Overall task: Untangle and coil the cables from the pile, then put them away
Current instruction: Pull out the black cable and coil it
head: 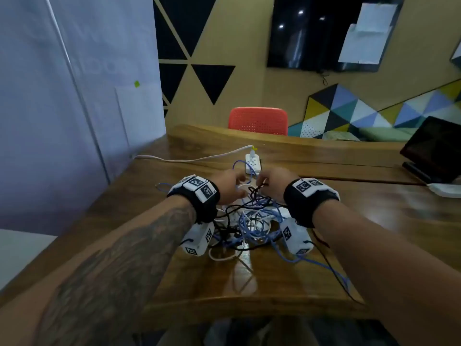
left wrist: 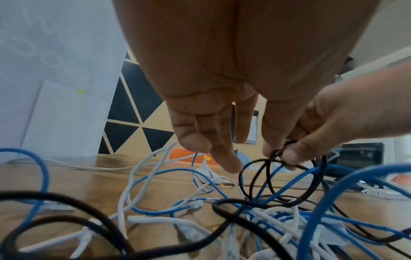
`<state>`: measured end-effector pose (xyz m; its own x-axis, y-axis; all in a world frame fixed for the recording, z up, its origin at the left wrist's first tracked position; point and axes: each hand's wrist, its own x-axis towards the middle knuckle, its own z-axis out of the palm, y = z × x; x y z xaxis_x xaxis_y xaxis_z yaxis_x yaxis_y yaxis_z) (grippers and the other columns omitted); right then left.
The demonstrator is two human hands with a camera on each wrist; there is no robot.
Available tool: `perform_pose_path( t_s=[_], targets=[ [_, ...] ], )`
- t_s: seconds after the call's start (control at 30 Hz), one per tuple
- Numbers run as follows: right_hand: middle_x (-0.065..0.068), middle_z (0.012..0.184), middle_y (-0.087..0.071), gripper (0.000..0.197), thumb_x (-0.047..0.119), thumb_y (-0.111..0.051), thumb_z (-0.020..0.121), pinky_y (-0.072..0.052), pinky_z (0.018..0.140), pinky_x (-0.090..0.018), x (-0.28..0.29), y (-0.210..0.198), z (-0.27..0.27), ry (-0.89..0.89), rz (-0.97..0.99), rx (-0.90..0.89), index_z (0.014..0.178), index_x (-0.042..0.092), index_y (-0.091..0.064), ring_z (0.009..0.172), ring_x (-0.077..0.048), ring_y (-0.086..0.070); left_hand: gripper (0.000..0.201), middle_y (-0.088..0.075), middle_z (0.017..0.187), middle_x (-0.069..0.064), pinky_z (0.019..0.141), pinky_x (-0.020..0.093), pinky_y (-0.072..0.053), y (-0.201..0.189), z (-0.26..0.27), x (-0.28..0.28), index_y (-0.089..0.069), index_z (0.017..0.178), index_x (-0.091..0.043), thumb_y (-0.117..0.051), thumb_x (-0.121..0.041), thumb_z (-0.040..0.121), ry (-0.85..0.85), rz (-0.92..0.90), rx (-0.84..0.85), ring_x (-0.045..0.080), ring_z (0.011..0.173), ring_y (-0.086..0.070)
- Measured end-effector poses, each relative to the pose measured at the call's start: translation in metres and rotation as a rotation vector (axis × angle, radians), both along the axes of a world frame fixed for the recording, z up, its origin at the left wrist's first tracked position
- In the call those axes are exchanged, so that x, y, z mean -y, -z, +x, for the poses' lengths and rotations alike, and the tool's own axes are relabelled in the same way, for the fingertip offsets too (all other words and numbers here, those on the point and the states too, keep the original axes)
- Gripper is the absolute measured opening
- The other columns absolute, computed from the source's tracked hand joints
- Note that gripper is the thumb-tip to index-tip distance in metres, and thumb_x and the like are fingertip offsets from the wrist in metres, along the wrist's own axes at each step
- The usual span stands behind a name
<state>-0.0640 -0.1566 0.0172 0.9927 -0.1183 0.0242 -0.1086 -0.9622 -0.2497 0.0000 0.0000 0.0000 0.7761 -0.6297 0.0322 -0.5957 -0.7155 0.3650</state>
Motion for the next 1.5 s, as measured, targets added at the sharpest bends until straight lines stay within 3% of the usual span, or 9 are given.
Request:
perform_pose_path(
  t_s=[0.23,0.43,0.57,0.7,0.8,1.0,1.1,1.27,1.5],
  targets=[
    [0.002,0.092,-0.07,0.01,0.012,-0.071,0.089,-0.05,0.079,-0.028,0.014,-0.026,-0.003,-0.075,0.327,0.279,0.096,0.019,-0.07,0.086,-0.015,-0.064,0.06,-0.059,0.13,-0.002,0.086,0.022,-0.041,-0.026,-0.011,0.015,-0.05,0.138,-0.022,-0.074,-0.027,0.084,0.043,-0.252,-0.027,0.018,0.113,-0.057],
    [0.004,0.089,-0.065,0.009,0.02,-0.072,0.09,-0.047,0.069,-0.027,0.025,-0.031,-0.013,-0.13,0.409,0.401,0.098,0.021,-0.067,0.075,-0.008,-0.057,0.015,-0.065,0.073,0.01,0.045,0.011,-0.042,-0.045,-0.012,0.022,-0.07,0.101,0.0,-0.057,-0.005,0.094,0.018,-0.447,-0.086,-0.002,0.045,-0.055],
    [0.008,0.074,-0.05,0.016,0.033,-0.071,0.091,-0.035,0.059,-0.026,0.043,-0.019,-0.018,-0.049,0.31,0.34,0.098,0.02,-0.065,0.066,-0.009,-0.045,0.018,-0.075,0.088,0.014,0.063,0.034,-0.057,-0.048,-0.006,0.015,-0.072,0.084,-0.02,-0.06,-0.013,0.095,-0.003,-0.428,-0.136,0.024,0.075,-0.071],
    [0.011,0.069,-0.045,0.018,0.038,-0.065,0.095,-0.031,0.057,-0.021,0.057,-0.014,-0.026,-0.01,0.38,0.329,0.079,0.029,-0.061,0.064,-0.001,-0.042,0.021,-0.074,0.09,0.011,0.054,0.029,-0.055,-0.05,0.003,0.003,-0.072,0.099,-0.008,-0.052,-0.009,0.098,-0.094,-0.531,-0.179,0.019,0.071,-0.07],
    [-0.001,0.088,-0.069,0.028,0.041,-0.056,0.099,-0.045,0.073,-0.03,0.071,-0.009,-0.024,0.091,0.397,0.387,0.091,0.021,-0.073,0.086,-0.018,-0.062,0.021,-0.069,0.075,0.007,0.042,0.023,-0.043,-0.054,0.009,-0.006,-0.068,0.093,-0.011,-0.048,-0.014,0.1,-0.211,-0.632,-0.172,0.012,0.049,-0.062],
    [-0.009,0.114,-0.064,0.039,0.047,-0.048,0.1,-0.046,0.089,-0.035,0.082,-0.011,-0.016,0.284,0.12,0.253,0.108,0.015,-0.07,0.111,-0.034,-0.058,0.03,-0.067,0.068,0.009,0.044,0.021,-0.042,-0.08,0.014,-0.019,-0.06,0.099,-0.005,-0.042,-0.028,0.104,-0.352,-0.891,-0.261,0.01,0.036,-0.056],
    [0.0,0.123,-0.059,0.058,0.069,-0.049,0.09,-0.047,0.098,-0.04,0.05,-0.021,-0.026,0.154,0.268,0.426,0.128,0.026,-0.061,0.113,-0.021,-0.055,0.028,-0.068,0.07,0.009,0.048,0.024,-0.045,-0.095,0.008,-0.017,-0.06,0.098,-0.004,-0.043,-0.025,0.104,-0.301,-0.97,-0.293,0.011,0.041,-0.06],
    [-0.004,0.137,-0.058,0.08,0.065,-0.064,0.084,-0.044,0.089,-0.029,-0.025,-0.027,-0.023,-0.123,0.323,0.017,0.148,0.023,-0.042,0.115,-0.023,-0.059,0.03,-0.069,0.071,0.002,0.044,0.021,-0.046,-0.117,-0.001,-0.008,-0.058,0.084,-0.013,-0.039,-0.022,0.105,-0.23,-1.109,-0.427,0.013,0.057,-0.068],
    [-0.001,0.075,-0.067,0.024,0.039,-0.067,0.093,-0.053,0.073,-0.034,-0.067,0.003,0.006,-0.134,0.619,0.008,0.093,0.016,-0.072,0.072,-0.02,-0.063,0.024,-0.07,0.073,0.002,0.05,0.023,-0.047,-0.13,-0.011,-0.029,-0.056,0.097,-0.012,-0.036,-0.022,0.105,-0.13,-1.08,-0.501,0.014,0.066,-0.071]
  ],
)
